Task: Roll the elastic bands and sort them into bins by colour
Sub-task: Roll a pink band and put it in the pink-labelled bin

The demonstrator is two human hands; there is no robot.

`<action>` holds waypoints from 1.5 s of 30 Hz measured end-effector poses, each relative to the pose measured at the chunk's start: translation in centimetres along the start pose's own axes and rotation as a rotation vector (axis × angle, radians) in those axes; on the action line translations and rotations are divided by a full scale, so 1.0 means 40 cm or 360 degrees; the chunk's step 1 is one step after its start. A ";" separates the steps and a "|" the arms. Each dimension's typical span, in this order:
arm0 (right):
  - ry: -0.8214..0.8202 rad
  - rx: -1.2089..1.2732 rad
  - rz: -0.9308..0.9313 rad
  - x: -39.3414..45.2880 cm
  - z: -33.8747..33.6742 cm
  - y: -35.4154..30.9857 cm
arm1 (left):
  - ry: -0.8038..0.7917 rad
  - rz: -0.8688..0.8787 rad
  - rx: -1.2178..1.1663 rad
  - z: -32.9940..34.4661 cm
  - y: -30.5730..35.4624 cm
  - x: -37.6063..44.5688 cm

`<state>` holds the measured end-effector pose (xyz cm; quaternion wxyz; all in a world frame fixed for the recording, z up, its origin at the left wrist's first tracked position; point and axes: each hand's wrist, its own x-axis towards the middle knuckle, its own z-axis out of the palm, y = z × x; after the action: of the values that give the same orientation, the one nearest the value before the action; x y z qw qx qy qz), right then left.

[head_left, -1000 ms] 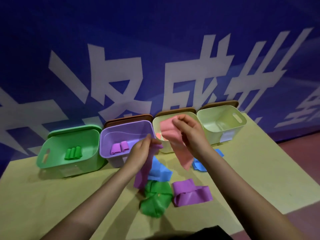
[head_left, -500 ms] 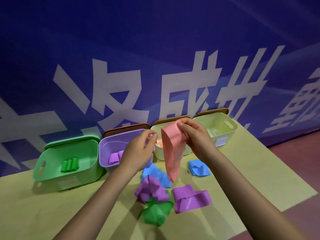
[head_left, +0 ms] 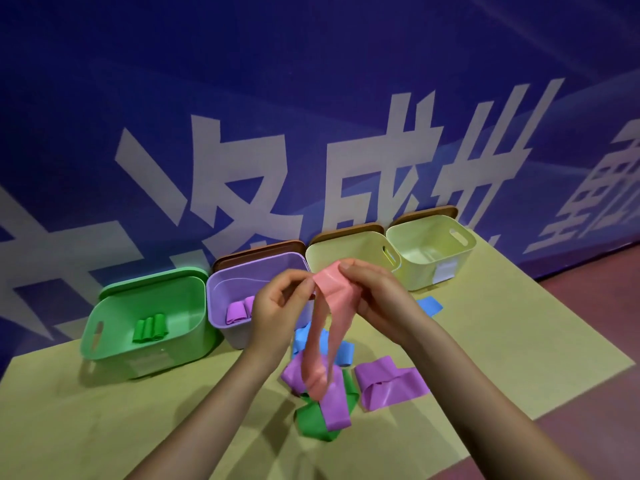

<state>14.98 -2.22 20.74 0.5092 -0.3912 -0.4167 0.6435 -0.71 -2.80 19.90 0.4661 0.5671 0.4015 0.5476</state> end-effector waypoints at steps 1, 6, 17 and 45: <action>0.0006 -0.0008 0.0010 -0.004 0.001 0.008 | -0.0018 0.0007 -0.0045 -0.004 -0.002 -0.002; -0.0054 -0.0133 0.0239 -0.014 0.000 0.044 | -0.0105 -0.0123 -0.0223 -0.023 -0.004 0.016; -0.0127 -0.0195 0.0192 -0.037 -0.019 0.051 | -0.0207 -0.0267 0.0087 -0.021 0.005 0.078; -0.0350 -0.0516 -0.0070 -0.033 -0.335 -0.056 | -0.0091 -0.0478 0.0302 0.253 -0.087 0.106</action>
<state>28.39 -1.37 18.29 0.4049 -0.3863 -0.5763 0.5955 9.87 1.24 17.92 0.4984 0.5575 0.5182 0.4151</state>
